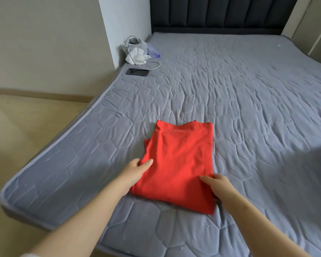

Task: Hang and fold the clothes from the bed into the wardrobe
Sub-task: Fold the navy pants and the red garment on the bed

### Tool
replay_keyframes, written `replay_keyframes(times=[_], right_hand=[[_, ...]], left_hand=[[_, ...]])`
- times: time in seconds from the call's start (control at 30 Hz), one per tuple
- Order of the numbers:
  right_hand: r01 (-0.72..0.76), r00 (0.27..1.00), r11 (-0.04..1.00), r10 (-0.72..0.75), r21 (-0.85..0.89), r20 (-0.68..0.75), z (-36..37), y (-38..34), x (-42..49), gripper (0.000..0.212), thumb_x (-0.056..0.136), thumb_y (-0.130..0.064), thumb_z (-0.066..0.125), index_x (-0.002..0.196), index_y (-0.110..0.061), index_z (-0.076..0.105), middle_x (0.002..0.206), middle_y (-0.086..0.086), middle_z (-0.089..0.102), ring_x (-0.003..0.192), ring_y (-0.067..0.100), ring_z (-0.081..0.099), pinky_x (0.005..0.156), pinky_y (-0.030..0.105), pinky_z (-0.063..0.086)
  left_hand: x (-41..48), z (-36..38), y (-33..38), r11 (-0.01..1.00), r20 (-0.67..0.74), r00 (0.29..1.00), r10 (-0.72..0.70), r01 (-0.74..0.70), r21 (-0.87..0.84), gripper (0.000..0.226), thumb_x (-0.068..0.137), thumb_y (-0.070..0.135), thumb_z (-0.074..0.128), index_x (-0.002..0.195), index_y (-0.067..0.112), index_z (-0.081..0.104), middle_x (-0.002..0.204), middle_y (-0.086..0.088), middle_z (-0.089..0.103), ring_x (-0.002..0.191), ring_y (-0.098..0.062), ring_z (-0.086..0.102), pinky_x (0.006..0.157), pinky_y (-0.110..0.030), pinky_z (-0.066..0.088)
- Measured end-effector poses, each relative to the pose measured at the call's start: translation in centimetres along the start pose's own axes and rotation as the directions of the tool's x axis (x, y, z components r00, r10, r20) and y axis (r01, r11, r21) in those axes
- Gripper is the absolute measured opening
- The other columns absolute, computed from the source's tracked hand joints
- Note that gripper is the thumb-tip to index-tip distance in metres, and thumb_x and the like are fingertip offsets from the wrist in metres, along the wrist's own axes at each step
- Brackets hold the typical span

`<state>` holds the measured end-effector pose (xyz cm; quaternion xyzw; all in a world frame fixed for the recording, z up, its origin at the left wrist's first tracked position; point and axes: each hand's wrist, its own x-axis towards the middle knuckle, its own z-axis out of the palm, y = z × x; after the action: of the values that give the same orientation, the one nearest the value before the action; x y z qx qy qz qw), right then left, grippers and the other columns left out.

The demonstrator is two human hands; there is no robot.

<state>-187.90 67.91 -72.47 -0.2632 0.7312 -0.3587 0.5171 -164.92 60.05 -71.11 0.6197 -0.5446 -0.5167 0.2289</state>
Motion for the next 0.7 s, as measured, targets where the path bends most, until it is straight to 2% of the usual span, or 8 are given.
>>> replay_keyframes(times=[0.1, 0.17, 0.23, 0.27, 0.33, 0.43, 0.57, 0.7], right_hand=[[-0.079, 0.997, 0.988, 0.076, 0.133, 0.029, 0.0, 1.1, -0.2, 0.008, 0.09, -0.012, 0.059, 0.093, -0.004, 0.06, 0.084, 0.016, 0.062, 0.069, 0.025, 0.057, 0.065, 0.032, 0.048], [-0.165, 0.982, 0.973, 0.146, 0.161, 0.122, -0.8, 2.0, -0.5, 0.006, 0.09, -0.009, 0.06, 0.092, -0.004, 0.06, 0.08, 0.015, 0.066, 0.063, 0.022, 0.062, 0.058, 0.032, 0.055], [-0.205, 0.97, 0.964, 0.178, 0.166, 0.167, -1.2, 2.3, -0.5, 0.003, 0.088, -0.006, 0.061, 0.09, -0.004, 0.061, 0.077, 0.014, 0.068, 0.065, 0.022, 0.063, 0.056, 0.032, 0.057], [-0.196, 0.973, 0.969, 0.173, 0.152, 0.15, -1.3, 2.2, -0.3, 0.002, 0.088, -0.007, 0.061, 0.089, -0.005, 0.062, 0.075, 0.012, 0.066, 0.065, 0.021, 0.061, 0.055, 0.03, 0.056], [-0.126, 0.991, 0.988, 0.122, 0.09, 0.046, -1.0, 1.4, 0.5, 0.005, 0.088, -0.014, 0.062, 0.088, -0.009, 0.061, 0.072, 0.009, 0.06, 0.06, 0.02, 0.055, 0.052, 0.024, 0.047], [-0.012, 0.997, 0.999, 0.015, 0.04, -0.07, -0.4, -0.3, 1.6, 0.019, 0.087, -0.026, 0.063, 0.093, -0.008, 0.058, 0.072, 0.009, 0.052, 0.057, 0.019, 0.045, 0.051, 0.023, 0.033], [0.037, 0.987, 0.996, -0.024, 0.081, -0.159, -0.4, -1.4, 3.4, 0.025, 0.088, -0.025, 0.062, 0.103, -0.007, 0.055, 0.063, 0.003, 0.044, 0.05, 0.015, 0.04, 0.042, 0.02, 0.029], [0.04, 0.988, 0.986, -0.015, 0.16, -0.154, -0.7, -2.7, 5.3, 0.025, 0.086, -0.021, 0.064, 0.106, -0.01, 0.054, 0.067, 0.002, 0.047, 0.053, 0.013, 0.042, 0.044, 0.021, 0.034]], left_hand=[[0.2, 1.1, 0.2, 0.999, -0.007, 1.0, -0.013, 0.013, -0.041, 0.016, 0.09, 0.02, 0.06, 0.101, 0.009, 0.06, 0.097, -0.008, 0.065, 0.086, -0.019, 0.06, 0.076, -0.028, 0.048], [-0.2, 1.2, -0.8, 0.993, 0.056, 0.993, -0.101, 0.104, -0.06, 0.012, 0.089, 0.015, 0.061, 0.1, 0.009, 0.061, 0.094, -0.008, 0.066, 0.085, -0.02, 0.062, 0.077, -0.027, 0.051], [-0.4, 0.8, -1.2, 0.984, 0.128, 0.978, -0.167, 0.174, -0.043, 0.004, 0.088, 0.014, 0.062, 0.092, 0.013, 0.06, 0.089, -0.005, 0.066, 0.077, -0.015, 0.063, 0.064, -0.023, 0.052], [-0.3, 0.7, -1.0, 0.981, 0.145, 0.972, -0.184, 0.192, -0.044, 0.005, 0.088, 0.015, 0.063, 0.091, 0.014, 0.06, 0.091, -0.005, 0.067, 0.076, -0.014, 0.063, 0.062, -0.022, 0.052], [0.5, 0.6, 0.0, 0.983, 0.143, 0.977, -0.161, 0.171, -0.063, 0.02, 0.087, 0.019, 0.064, 0.105, 0.012, 0.059, 0.105, -0.009, 0.066, 0.086, -0.019, 0.065, 0.074, -0.028, 0.052], [2.2, 1.1, 1.9, 0.98, 0.084, 0.988, -0.133, 0.143, -0.139, 0.042, 0.086, 0.029, 0.065, 0.121, 0.009, 0.05, 0.119, -0.012, 0.062, 0.097, -0.025, 0.062, 0.082, -0.033, 0.049], [4.5, 2.5, 3.6, 0.961, -0.051, 0.995, -0.08, 0.064, -0.271, 0.031, 0.085, 0.023, 0.066, 0.109, 0.005, 0.058, 0.114, -0.014, 0.063, 0.091, -0.021, 0.06, 0.08, -0.03, 0.047], [7.0, 3.0, 4.6, 0.973, -0.19, 0.982, 0.004, -0.047, -0.225, 0.065, 0.082, 0.021, 0.069, 0.138, 0.021, 0.035, 0.118, -0.002, 0.051, 0.096, -0.013, 0.052, 0.082, -0.025, 0.039]])
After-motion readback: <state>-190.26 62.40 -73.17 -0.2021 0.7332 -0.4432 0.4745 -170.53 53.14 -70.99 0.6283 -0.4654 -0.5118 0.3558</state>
